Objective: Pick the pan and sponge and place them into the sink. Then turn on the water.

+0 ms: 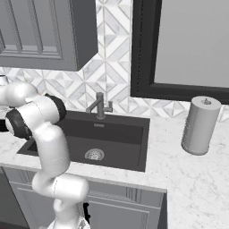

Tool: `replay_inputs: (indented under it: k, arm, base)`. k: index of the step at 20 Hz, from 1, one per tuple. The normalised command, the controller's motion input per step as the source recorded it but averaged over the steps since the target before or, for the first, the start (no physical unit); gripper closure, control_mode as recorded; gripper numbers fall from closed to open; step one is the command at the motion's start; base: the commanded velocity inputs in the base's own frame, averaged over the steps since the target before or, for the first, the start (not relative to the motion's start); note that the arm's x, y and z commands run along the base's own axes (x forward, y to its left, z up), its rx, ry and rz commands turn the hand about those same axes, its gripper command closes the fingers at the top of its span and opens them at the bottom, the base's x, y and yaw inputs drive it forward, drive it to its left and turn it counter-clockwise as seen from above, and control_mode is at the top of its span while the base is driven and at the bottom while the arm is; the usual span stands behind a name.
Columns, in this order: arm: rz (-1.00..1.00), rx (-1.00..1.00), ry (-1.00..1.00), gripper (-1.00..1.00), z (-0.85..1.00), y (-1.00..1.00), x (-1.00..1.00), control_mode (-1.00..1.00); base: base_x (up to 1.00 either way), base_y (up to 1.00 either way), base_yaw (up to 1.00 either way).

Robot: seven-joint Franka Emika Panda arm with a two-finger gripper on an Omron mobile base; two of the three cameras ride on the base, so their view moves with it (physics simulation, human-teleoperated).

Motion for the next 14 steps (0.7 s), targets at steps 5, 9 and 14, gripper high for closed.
replay_inputs:
  k: [5, 9, 14]
  arm:
    - [0.00, 0.00, -0.05, -1.00, -0.31, 0.48, 0.00, -1.00]
    - [-0.01, 0.00, 0.00, -1.00, -0.17, 0.45, 0.00, -1.00]
    - [-0.02, 0.00, 0.00, -1.00, -0.30, 0.51, 0.00, -1.00]
  base:
    - [0.00, 0.00, 0.00]
    - [0.00, 0.00, 0.00]
    - [0.00, 0.00, 0.00]
